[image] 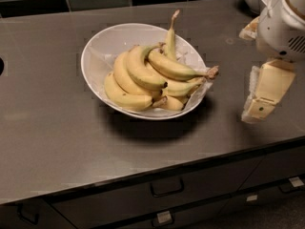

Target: Pick banana from white bowl

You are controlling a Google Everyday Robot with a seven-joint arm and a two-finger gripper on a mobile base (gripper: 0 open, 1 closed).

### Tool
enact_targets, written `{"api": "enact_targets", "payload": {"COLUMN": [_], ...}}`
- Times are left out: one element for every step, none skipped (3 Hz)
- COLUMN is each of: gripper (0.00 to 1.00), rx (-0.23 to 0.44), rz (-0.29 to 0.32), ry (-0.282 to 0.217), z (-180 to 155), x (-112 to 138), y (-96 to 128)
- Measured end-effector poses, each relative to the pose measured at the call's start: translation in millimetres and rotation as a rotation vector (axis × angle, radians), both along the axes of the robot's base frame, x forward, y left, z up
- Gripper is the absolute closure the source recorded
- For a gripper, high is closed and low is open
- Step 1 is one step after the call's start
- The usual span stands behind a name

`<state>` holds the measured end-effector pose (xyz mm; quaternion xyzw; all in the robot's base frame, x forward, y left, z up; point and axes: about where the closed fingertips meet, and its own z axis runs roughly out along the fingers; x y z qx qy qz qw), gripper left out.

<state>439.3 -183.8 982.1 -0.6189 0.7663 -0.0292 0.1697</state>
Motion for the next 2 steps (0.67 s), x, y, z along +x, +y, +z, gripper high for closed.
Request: {"api": "enact_targets", "payload": {"gripper": [0.0,0.0], "rx": [0.037,0.037], "rz": [0.001,0.002], "ry": [-0.021,-0.021], "z": [7.5,7.6], "x": [5.9,5.9], "y": [31.3,31.3]}}
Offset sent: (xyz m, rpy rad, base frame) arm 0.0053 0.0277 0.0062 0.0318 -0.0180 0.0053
